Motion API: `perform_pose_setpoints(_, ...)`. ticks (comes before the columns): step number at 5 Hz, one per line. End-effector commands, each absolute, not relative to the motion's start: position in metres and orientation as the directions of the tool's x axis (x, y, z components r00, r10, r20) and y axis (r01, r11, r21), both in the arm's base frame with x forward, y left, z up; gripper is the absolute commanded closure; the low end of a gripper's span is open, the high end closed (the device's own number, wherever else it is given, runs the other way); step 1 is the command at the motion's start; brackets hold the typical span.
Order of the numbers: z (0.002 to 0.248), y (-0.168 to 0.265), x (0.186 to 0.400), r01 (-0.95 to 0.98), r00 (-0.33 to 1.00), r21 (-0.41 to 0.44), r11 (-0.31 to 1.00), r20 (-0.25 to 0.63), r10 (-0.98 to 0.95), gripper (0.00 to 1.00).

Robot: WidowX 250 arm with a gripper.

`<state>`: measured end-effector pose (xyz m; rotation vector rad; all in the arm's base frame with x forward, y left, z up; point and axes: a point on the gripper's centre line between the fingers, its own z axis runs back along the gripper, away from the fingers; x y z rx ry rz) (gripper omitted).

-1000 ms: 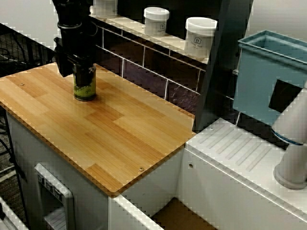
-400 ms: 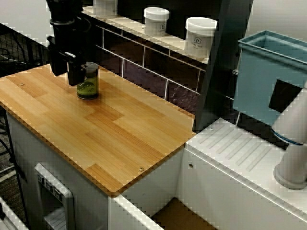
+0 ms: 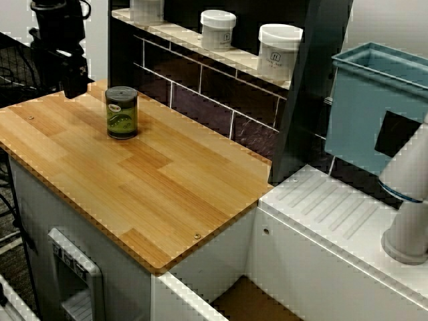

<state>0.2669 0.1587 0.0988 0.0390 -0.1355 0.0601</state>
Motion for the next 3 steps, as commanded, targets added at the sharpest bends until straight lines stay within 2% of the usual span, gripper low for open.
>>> perform_pose_setpoints(1, 0.110, 0.192, 0.304, -0.256, 0.953, 0.215, 0.942, 0.218, 0.209, 0.00)
perform_pose_setpoints(3, 0.110, 0.226, 0.345, -0.236, 0.960, 0.205, 0.950, 0.200, 0.195, 0.00)
